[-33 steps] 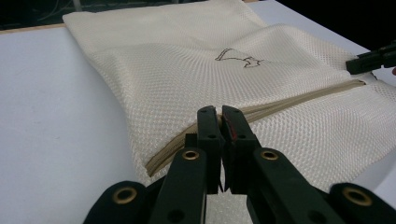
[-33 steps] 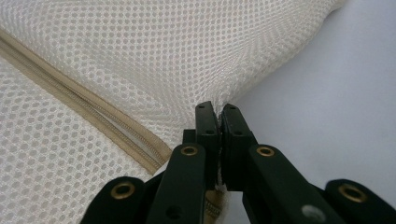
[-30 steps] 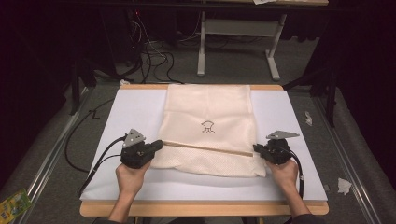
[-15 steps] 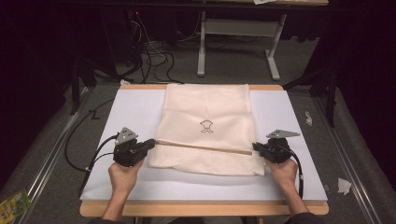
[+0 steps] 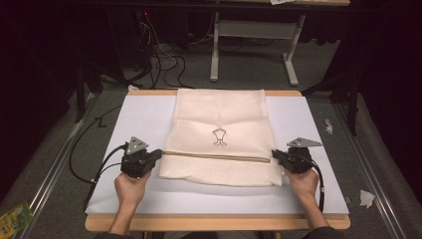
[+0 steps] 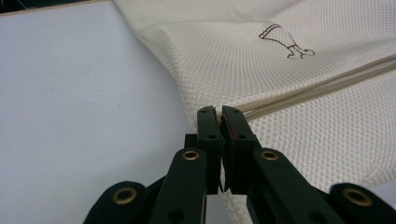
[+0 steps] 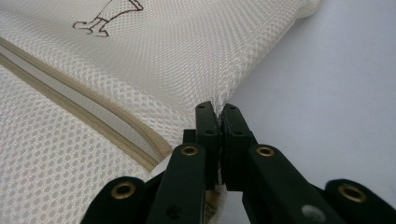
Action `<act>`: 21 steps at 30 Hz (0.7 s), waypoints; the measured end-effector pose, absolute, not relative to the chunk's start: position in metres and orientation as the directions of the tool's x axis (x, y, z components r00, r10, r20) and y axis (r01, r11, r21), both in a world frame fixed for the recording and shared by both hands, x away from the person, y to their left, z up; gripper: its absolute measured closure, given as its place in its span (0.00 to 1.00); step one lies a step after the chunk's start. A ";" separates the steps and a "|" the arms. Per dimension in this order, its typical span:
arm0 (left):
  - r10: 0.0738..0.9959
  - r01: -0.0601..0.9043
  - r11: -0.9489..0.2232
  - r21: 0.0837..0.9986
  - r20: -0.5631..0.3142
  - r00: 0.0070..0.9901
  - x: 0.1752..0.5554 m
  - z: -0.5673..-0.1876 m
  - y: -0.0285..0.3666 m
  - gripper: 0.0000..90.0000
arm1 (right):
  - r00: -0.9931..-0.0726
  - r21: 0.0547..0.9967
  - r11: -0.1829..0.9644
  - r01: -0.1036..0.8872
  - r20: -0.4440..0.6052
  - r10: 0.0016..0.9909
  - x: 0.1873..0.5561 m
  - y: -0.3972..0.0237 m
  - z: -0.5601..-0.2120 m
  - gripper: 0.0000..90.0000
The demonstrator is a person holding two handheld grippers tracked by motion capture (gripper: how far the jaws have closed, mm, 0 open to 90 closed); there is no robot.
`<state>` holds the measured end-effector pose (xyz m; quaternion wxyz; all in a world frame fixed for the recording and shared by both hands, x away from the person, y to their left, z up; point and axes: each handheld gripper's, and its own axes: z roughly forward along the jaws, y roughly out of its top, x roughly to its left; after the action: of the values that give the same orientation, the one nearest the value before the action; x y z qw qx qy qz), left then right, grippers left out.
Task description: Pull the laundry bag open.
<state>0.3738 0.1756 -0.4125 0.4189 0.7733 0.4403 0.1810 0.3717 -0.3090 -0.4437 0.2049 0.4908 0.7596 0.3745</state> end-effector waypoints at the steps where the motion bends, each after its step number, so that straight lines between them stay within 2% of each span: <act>1: 0.836 0.529 -0.262 0.807 -0.084 0.542 0.374 -0.413 0.175 0.97 | -0.435 0.770 0.238 0.592 0.056 0.899 0.372 -0.309 -0.444 0.99; 5: 0.845 0.536 -0.291 0.792 -0.050 0.532 0.375 -0.419 0.175 0.97 | -0.437 0.763 0.255 0.594 0.040 0.899 0.371 -0.306 -0.444 0.99; 10: 0.849 0.543 -0.286 0.789 -0.055 0.525 0.373 -0.422 0.178 0.97 | -0.437 0.768 0.246 0.591 0.049 0.898 0.371 -0.305 -0.443 0.99; 15: 0.844 0.541 -0.272 0.796 -0.074 0.532 0.373 -0.421 0.179 0.97 | -0.449 0.764 0.242 0.598 0.068 0.891 0.373 -0.306 -0.442 0.98; 21: 0.835 0.560 -0.237 0.794 -0.128 0.535 0.372 -0.427 0.188 0.97 | -0.444 0.762 0.188 0.620 0.142 0.885 0.374 -0.309 -0.446 0.98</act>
<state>0.3722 0.1876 -0.4275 0.4193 0.7692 0.4535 0.1638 0.3744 -0.3086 -0.4460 0.1678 0.5001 0.7523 0.3946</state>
